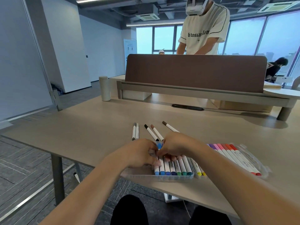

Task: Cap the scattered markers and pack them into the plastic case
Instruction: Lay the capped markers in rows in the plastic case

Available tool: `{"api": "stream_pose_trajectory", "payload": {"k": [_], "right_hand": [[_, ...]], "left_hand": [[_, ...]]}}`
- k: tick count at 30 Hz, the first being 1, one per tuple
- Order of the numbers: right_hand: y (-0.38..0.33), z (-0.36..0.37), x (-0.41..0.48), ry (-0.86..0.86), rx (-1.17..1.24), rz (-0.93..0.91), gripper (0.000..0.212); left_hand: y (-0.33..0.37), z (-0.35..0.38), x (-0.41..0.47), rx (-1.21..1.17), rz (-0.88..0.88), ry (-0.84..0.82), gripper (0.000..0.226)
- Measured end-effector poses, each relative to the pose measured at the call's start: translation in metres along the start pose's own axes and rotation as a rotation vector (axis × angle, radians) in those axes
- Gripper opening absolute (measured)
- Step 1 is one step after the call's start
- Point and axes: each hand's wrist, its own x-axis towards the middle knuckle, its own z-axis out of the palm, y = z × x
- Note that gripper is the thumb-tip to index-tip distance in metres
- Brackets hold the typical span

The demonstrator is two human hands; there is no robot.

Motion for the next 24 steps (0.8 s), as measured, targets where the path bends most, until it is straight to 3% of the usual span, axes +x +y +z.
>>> {"api": "stream_pose_trajectory", "payload": {"k": [4, 10, 15, 24], "right_hand": [[0.0, -0.007, 0.009, -0.006, 0.043, 0.013, 0.034], [-0.004, -0.011, 0.051, 0.319, -0.034, -0.002, 0.023], [-0.008, -0.021, 0.086, 0.467, -0.125, 0.077, 0.017], [-0.002, -0.03, 0.122, 0.477, -0.11, 0.186, 0.012]], "left_hand": [[-0.004, -0.009, 0.01, -0.065, -0.029, 0.119, 0.023], [-0.02, -0.012, 0.038, -0.161, -0.157, 0.329, 0.019], [-0.028, -0.021, 0.064, -0.197, -0.149, 0.365, 0.015], [-0.035, -0.022, 0.095, -0.196, -0.148, 0.328, 0.013]]}}
